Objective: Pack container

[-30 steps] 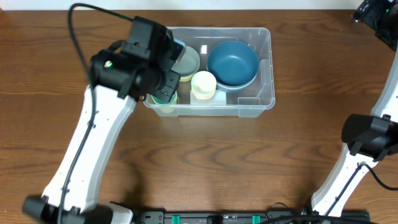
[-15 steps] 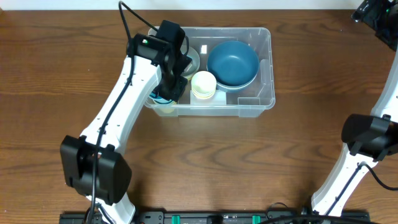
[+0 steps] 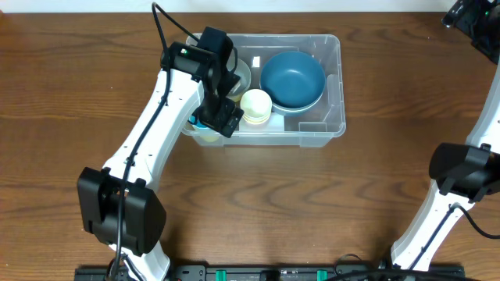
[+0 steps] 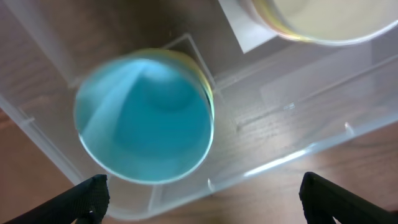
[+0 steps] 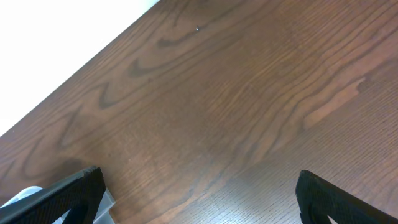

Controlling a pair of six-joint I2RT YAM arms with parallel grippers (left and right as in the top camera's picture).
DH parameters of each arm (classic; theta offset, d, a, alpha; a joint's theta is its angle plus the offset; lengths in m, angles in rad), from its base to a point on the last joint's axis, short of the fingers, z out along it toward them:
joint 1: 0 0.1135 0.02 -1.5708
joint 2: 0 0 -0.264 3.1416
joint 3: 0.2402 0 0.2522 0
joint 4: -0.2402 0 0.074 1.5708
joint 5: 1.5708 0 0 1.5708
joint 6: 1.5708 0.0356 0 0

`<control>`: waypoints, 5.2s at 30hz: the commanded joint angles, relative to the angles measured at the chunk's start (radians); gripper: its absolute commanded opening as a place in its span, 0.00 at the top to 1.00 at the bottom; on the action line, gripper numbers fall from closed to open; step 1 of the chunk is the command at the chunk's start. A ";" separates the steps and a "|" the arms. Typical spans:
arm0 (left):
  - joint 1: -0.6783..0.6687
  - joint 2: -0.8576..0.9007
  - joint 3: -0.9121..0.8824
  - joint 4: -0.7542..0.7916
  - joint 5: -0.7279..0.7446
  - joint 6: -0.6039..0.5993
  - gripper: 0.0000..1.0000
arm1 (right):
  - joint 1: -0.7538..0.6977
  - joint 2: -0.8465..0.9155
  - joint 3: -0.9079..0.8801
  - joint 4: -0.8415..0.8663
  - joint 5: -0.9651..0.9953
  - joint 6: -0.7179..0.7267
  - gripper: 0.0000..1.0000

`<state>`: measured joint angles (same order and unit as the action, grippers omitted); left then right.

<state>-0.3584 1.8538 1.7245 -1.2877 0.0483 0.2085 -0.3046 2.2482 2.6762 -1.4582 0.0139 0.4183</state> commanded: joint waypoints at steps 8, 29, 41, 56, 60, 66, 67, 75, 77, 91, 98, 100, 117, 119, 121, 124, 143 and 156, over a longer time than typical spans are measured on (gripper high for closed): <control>0.000 -0.280 0.035 -0.017 -0.012 -0.048 0.02 | -0.002 -0.035 0.002 -0.001 -0.003 0.015 0.01; 0.000 -0.799 0.035 -0.283 -0.082 -0.072 0.02 | -0.002 -0.035 0.002 -0.001 -0.003 0.015 0.01; 0.040 -1.089 -0.004 -0.269 -0.137 -0.223 0.02 | -0.002 -0.035 0.002 -0.001 -0.003 0.015 0.01; 0.307 -1.654 -0.784 0.613 0.133 -0.137 0.02 | -0.002 -0.035 0.002 -0.001 -0.003 0.015 0.01; 0.316 -1.702 -1.023 0.889 0.163 -0.138 0.02 | -0.002 -0.035 0.002 -0.001 -0.003 0.015 0.01; 0.316 -1.719 -1.284 1.152 0.177 -0.138 0.02 | -0.002 -0.035 0.002 -0.001 -0.003 0.015 0.01; 0.316 -1.721 -1.313 1.172 0.177 -0.138 0.02 | -0.002 -0.035 0.002 -0.001 -0.003 0.015 0.01; 0.329 -1.801 -1.526 1.230 0.176 -0.073 0.02 | -0.002 -0.035 0.002 -0.001 -0.003 0.015 0.01; 0.330 -1.821 -1.573 1.255 0.177 -0.074 0.02 | -0.002 -0.035 0.002 -0.001 -0.003 0.015 0.01; 0.330 -1.852 -1.669 1.105 0.174 -0.070 0.02 | -0.002 -0.035 0.002 -0.001 -0.003 0.015 0.01; 0.330 -1.852 -1.669 1.110 0.169 -0.071 0.02 | -0.002 -0.035 0.002 -0.001 -0.003 0.015 0.01; 0.330 -1.851 -1.669 1.110 0.169 -0.071 0.02 | -0.002 -0.035 0.002 -0.001 -0.003 0.015 0.01; 0.330 -1.849 -1.669 1.110 0.169 -0.071 0.02 | -0.002 -0.035 0.002 -0.001 -0.004 0.015 0.01; 0.330 -1.849 -1.669 1.110 0.169 -0.071 0.02 | -0.002 -0.035 0.002 -0.001 -0.003 0.015 0.01; 0.330 -1.849 -1.669 1.110 0.169 -0.071 0.02 | -0.001 -0.035 0.002 -0.001 -0.003 0.015 0.01; 0.330 -1.849 -1.669 1.110 0.169 -0.071 0.02 | 0.033 -0.028 -0.001 -0.001 -0.003 0.015 0.01; 0.330 -1.849 -1.669 1.110 0.169 -0.071 0.02 | 0.797 -0.088 -0.002 0.048 0.233 -0.035 0.01; 0.330 -1.849 -1.669 1.110 0.169 -0.071 0.02 | 0.799 -0.474 -0.330 0.429 0.307 -0.277 0.01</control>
<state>-0.0338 0.0101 0.0704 -0.1452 0.2066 0.1314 0.5423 1.8744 2.4588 -1.0798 0.3508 0.2424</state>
